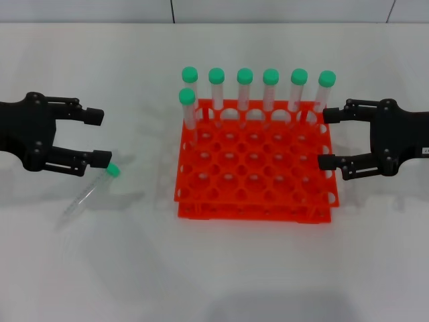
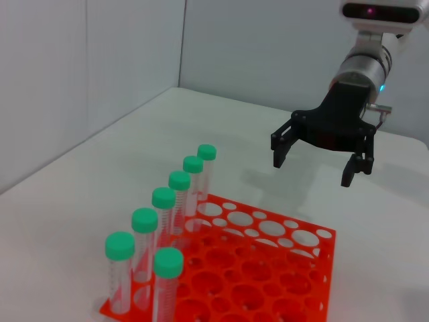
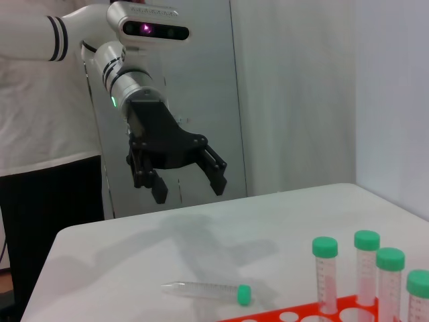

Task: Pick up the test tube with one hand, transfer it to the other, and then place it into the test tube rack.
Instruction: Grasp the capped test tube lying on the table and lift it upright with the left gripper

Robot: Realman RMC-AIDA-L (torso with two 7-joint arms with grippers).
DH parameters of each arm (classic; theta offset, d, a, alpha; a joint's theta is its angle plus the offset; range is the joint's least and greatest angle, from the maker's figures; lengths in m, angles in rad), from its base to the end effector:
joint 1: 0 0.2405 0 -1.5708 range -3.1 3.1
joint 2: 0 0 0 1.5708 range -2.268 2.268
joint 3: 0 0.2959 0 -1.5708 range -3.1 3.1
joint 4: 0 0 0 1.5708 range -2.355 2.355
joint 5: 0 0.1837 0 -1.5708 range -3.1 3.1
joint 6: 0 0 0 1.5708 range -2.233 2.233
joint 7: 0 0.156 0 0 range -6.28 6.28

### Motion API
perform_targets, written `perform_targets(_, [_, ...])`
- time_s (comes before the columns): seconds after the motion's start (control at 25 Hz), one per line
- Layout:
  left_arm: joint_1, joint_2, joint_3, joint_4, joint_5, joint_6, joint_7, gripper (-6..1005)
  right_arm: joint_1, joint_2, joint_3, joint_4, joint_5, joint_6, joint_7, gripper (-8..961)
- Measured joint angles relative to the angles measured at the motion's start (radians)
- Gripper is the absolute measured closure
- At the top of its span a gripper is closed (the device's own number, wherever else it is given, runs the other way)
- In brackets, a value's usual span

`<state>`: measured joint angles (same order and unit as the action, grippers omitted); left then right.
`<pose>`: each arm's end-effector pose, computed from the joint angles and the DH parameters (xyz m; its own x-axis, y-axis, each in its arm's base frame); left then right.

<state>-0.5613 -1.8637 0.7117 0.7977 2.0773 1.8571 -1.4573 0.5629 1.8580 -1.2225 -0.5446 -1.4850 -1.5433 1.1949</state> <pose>-0.2793 0.3307 0.0658 0.9178 0.2456 0.3121 0.2853 -0.9544 -0.0882 0.2558 0.3451 0.0087 0.8693 -0.0939 -0.4853 -0.1827 -0.9733 -0.1389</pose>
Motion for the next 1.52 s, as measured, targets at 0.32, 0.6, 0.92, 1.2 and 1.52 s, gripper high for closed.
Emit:
perform_targets(0.32, [0.0,-0.003,0.0,0.0,0.001,-0.009,0.0,190,0.0,0.002,0.001,0.0,-0.001,0.0,-0.002,84])
perform_targets(0.6, [-0.002,-0.003,0.0,0.003,0.0,-0.013,-0.02,190,-0.013,0.009,0.022,0.0,0.004,0.001,-0.012,85])
perform_targets(0.92, [0.008,-0.013,0.006,0.143,0.011,-0.011,-0.246,199,-0.054,0.028,0.107,-0.019,0.006,-0.009,-0.048,86])
perform_targets(1.2, [-0.028,-0.015,0.008,0.285,0.157,0.02,-0.575,209,-0.067,0.041,0.129,-0.026,0.006,-0.001,-0.083,87])
perform_targets(1.52, [-0.14,-0.005,0.153,0.307,0.419,0.066,-0.872,221,-0.066,0.036,0.132,-0.028,0.006,0.005,-0.1,88])
